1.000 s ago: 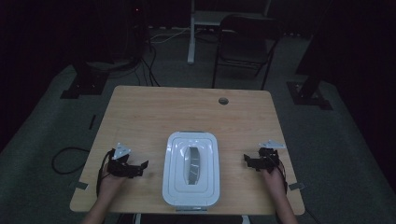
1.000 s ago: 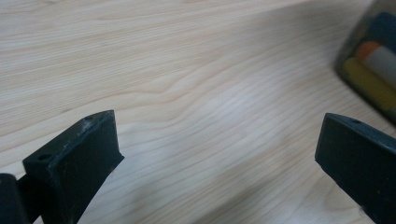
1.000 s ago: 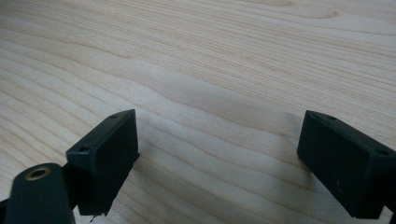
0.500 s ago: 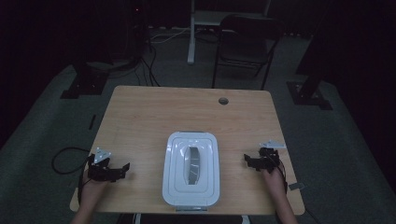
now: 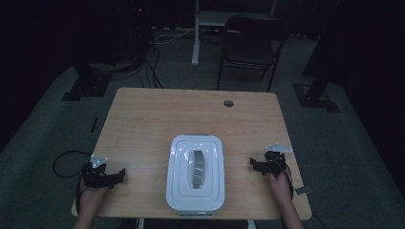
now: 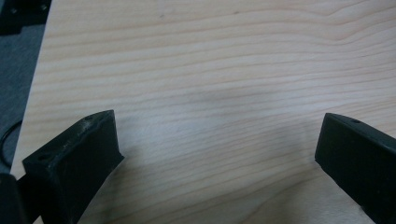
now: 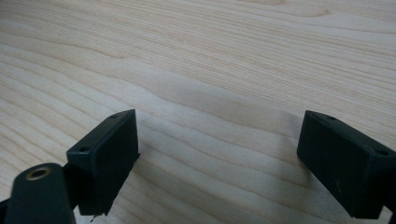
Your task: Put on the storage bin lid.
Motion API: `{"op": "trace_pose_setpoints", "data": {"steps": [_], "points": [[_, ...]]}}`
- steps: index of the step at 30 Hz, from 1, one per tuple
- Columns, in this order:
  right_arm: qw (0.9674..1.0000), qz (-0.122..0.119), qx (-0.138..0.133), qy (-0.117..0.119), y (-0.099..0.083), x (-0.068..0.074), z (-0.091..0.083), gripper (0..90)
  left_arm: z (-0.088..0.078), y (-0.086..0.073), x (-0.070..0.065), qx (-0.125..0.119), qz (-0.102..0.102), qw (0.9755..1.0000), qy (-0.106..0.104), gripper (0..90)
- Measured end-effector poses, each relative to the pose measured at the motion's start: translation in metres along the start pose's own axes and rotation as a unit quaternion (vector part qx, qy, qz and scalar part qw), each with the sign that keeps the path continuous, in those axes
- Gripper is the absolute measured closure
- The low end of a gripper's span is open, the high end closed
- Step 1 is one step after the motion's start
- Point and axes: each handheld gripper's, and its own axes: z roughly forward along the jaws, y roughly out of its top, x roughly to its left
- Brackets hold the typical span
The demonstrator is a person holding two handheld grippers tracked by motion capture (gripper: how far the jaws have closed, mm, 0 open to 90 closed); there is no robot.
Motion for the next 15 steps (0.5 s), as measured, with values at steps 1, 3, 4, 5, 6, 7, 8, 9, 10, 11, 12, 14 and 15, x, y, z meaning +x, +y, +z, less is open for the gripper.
{"op": "trace_pose_setpoints", "data": {"steps": [1,3,4,5,6,7,8,9,10,11,12,14,15], "points": [[1.0000,0.000,0.000,-0.001,0.0000,0.0000,0.0000,12.2,0.0013,-0.0001,-0.0005,0.008,-0.001,1.0000,0.006,0.6],[1.0000,0.000,0.001,-0.004,0.0001,0.0003,0.0002,12.2,0.0022,0.0005,-0.0007,0.014,-0.007,0.9998,0.010,0.6],[1.0000,-0.001,0.001,-0.005,0.0001,0.0006,0.0003,12.2,0.0025,0.0007,-0.0007,0.015,-0.010,0.9998,0.011,0.6],[1.0000,-0.002,0.002,-0.006,0.0001,0.0008,0.0004,12.2,0.0026,0.0009,-0.0010,0.015,-0.011,0.9997,0.012,0.6],[1.0000,-0.002,0.002,-0.007,0.0002,0.0011,0.0004,12.2,0.0028,0.0010,-0.0013,0.015,-0.012,0.9997,0.013,0.6],[1.0000,-0.003,0.003,-0.007,0.0002,0.0012,0.0004,12.2,0.0031,0.0012,-0.0016,0.014,-0.014,0.9997,0.014,0.6],[1.0000,-0.003,0.002,-0.007,0.0002,0.0011,0.0004,12.2,0.0032,0.0012,-0.0017,0.014,-0.014,0.9997,0.014,0.6],[1.0000,-0.003,0.002,-0.007,0.0002,0.0011,0.0005,12.2,0.0033,0.0012,-0.0017,0.014,-0.015,0.9997,0.014,0.6],[1.0000,-0.003,0.003,-0.007,0.0002,0.0011,0.0005,12.2,0.0033,0.0012,-0.0017,0.014,-0.015,0.9997,0.014,0.6],[1.0000,-0.003,0.002,-0.007,0.0002,0.0011,0.0005,12.2,0.0032,0.0012,-0.0017,0.014,-0.014,0.9997,0.014,0.6],[1.0000,-0.002,0.003,-0.006,0.0002,0.0010,0.0004,12.2,0.0032,0.0012,-0.0017,0.014,-0.014,0.9997,0.014,0.6],[1.0000,-0.003,0.002,-0.005,0.0001,0.0009,0.0004,12.2,0.0033,0.0012,-0.0017,0.014,-0.014,0.9997,0.014,0.6],[1.0000,-0.003,0.002,-0.004,0.0001,0.0009,0.0004,12.2,0.0034,0.0013,-0.0017,0.013,-0.012,0.9997,0.013,0.6]]}}
